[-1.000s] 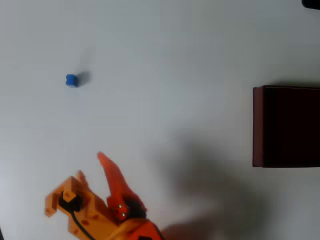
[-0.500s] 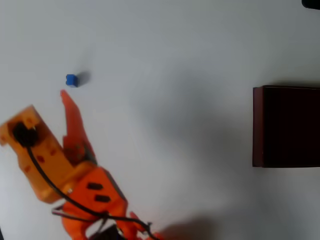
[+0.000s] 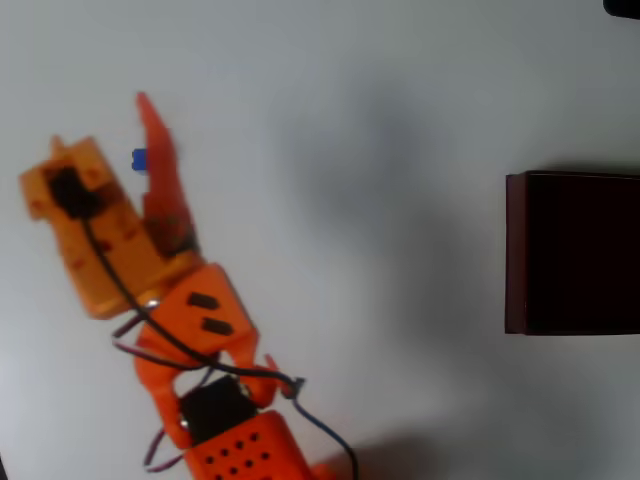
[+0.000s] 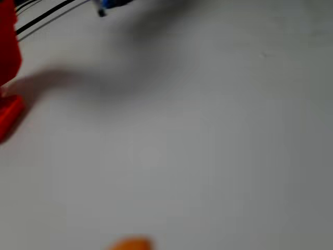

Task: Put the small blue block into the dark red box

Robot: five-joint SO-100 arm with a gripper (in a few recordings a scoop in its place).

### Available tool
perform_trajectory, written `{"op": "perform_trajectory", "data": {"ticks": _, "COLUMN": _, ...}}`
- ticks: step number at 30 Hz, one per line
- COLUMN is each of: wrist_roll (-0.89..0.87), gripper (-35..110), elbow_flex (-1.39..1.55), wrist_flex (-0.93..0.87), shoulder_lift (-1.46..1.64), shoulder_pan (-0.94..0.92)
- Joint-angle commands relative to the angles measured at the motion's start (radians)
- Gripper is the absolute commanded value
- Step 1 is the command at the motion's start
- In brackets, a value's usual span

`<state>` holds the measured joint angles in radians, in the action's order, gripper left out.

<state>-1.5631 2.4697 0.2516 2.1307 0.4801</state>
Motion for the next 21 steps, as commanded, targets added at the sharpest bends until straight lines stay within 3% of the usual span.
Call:
{"op": "perform_trajectory", "data": {"ticks": 1, "wrist_roll": 0.0, "gripper": 33, "elbow_flex": 0.147, "wrist_flex": 0.129, "shoulder_lift": 0.058, "shoulder_pan": -0.049}}
{"op": "perform_trajectory", "data": {"ticks": 4, "wrist_roll": -0.017, "gripper": 33, "elbow_flex": 0.259, "wrist_flex": 0.141, "shoulder_lift": 0.11, "shoulder_pan": -0.089}}
{"op": "perform_trajectory", "data": {"ticks": 8, "wrist_roll": -0.054, "gripper": 34, "elbow_flex": 0.353, "wrist_flex": -0.055, "shoulder_lift": 0.288, "shoulder_pan": -0.095}}
{"op": "perform_trajectory", "data": {"ticks": 16, "wrist_roll": -0.17, "gripper": 33, "elbow_flex": 0.348, "wrist_flex": -0.17, "shoulder_lift": 0.298, "shoulder_pan": -0.026}}
{"op": "perform_trajectory", "data": {"ticks": 21, "wrist_roll": -0.193, "gripper": 33, "elbow_flex": 0.241, "wrist_flex": 0.02, "shoulder_lift": 0.017, "shoulder_pan": 0.048}}
